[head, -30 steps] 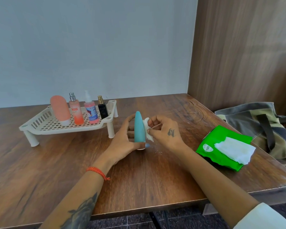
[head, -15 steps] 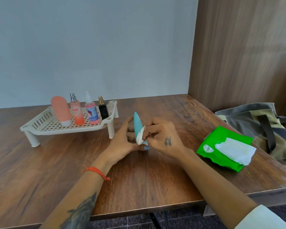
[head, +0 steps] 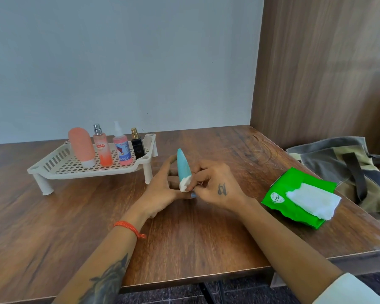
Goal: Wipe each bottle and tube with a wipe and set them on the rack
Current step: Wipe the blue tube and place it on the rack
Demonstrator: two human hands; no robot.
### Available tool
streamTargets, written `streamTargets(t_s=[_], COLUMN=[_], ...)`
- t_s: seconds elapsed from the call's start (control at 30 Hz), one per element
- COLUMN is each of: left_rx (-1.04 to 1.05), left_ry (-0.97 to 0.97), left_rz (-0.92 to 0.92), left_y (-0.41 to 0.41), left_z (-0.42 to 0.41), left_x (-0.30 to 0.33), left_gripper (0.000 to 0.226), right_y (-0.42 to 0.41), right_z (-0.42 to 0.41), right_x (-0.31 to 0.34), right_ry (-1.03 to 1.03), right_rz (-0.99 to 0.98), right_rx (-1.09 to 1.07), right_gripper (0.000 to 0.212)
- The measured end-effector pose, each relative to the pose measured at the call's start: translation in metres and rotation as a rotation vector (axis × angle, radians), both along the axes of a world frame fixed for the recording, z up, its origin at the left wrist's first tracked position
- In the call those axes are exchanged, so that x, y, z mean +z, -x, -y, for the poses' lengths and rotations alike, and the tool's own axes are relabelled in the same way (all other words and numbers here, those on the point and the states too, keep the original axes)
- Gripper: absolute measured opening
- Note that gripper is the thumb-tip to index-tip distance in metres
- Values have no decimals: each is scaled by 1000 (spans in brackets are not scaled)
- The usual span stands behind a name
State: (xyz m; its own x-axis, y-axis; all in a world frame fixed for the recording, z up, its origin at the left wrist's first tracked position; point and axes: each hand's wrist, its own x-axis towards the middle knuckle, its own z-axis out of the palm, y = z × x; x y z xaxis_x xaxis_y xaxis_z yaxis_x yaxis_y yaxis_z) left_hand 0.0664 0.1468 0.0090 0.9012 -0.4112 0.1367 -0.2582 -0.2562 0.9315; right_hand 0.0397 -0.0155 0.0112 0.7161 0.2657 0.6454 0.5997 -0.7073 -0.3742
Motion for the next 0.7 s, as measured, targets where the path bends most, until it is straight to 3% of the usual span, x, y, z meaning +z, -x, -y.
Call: streamTargets(t_s=[0.13, 0.33, 0.53, 0.7], left_rx=[-3, -20, -59, -104], left_ry=[9, 11, 62, 109], left_rz=[-6, -26, 4, 18], left_y=[0, 1, 6, 7], left_z=[1, 1, 3, 4], left_x=[1, 2, 3, 4], left_gripper=[102, 102, 112, 112], right_y=[0, -5, -4, -10], right_z=[2, -2, -8, -4], right_x=[0, 2, -4, -5], right_ry=[-4, -361, -70, -141], right_rz=[17, 328, 331, 225], right_rx=[-113, -228, -97, -124], right_gripper=[8, 21, 38, 39])
